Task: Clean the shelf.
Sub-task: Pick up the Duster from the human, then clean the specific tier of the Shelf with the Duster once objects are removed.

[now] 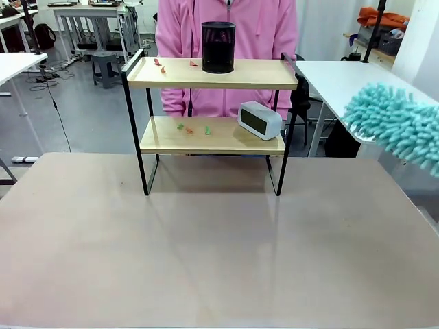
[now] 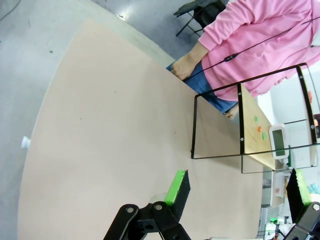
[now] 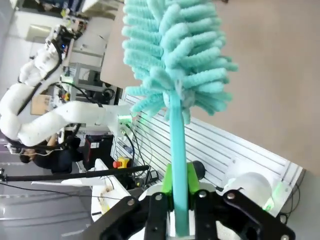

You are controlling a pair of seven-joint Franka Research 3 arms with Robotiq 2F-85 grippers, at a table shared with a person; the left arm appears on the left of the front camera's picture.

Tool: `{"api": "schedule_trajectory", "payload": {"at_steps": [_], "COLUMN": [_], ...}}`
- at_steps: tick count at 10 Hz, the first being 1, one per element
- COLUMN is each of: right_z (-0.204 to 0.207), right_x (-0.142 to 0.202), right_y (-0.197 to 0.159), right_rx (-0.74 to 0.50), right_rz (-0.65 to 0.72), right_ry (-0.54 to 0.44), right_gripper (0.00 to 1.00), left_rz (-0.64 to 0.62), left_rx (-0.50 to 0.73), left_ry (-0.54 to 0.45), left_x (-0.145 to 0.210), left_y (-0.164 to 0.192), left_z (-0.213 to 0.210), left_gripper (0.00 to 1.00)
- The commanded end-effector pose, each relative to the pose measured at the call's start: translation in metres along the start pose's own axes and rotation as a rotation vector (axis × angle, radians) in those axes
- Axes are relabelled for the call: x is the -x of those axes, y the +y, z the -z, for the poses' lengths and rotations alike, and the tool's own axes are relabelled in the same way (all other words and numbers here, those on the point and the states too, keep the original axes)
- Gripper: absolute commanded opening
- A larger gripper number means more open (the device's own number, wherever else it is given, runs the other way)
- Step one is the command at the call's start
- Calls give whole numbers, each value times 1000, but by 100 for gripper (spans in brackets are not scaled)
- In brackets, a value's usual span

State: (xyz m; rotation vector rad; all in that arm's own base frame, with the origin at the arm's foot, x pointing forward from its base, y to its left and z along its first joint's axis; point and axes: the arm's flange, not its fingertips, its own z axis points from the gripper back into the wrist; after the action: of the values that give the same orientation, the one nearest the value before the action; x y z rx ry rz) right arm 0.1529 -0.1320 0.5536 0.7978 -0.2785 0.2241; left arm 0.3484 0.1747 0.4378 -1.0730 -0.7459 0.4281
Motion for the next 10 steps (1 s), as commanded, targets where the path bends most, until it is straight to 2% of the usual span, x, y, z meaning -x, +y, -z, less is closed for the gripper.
{"api": "schedule_trajectory", "payload": {"at_steps": [1, 2, 3, 10], "right_z": [18, 24, 11, 11], "right_x": [-16, -29, -1, -1], "right_y": [-16, -18, -5, -5], "right_rx": [-8, 19, -6, -6], "right_rz": [-21, 15, 5, 5], "right_ry": [81, 56, 34, 34], "right_gripper": [0, 0, 0, 0], "left_rz": [-10, -10, -10, -10], "left_rx": [12, 12, 12, 12], "left_ry": [1, 1, 1, 1], "left_x": [0, 0, 0, 0], "left_y": [-2, -2, -2, -2], "left_z": [0, 0, 0, 0], "left_gripper": [100, 100, 100, 100]}}
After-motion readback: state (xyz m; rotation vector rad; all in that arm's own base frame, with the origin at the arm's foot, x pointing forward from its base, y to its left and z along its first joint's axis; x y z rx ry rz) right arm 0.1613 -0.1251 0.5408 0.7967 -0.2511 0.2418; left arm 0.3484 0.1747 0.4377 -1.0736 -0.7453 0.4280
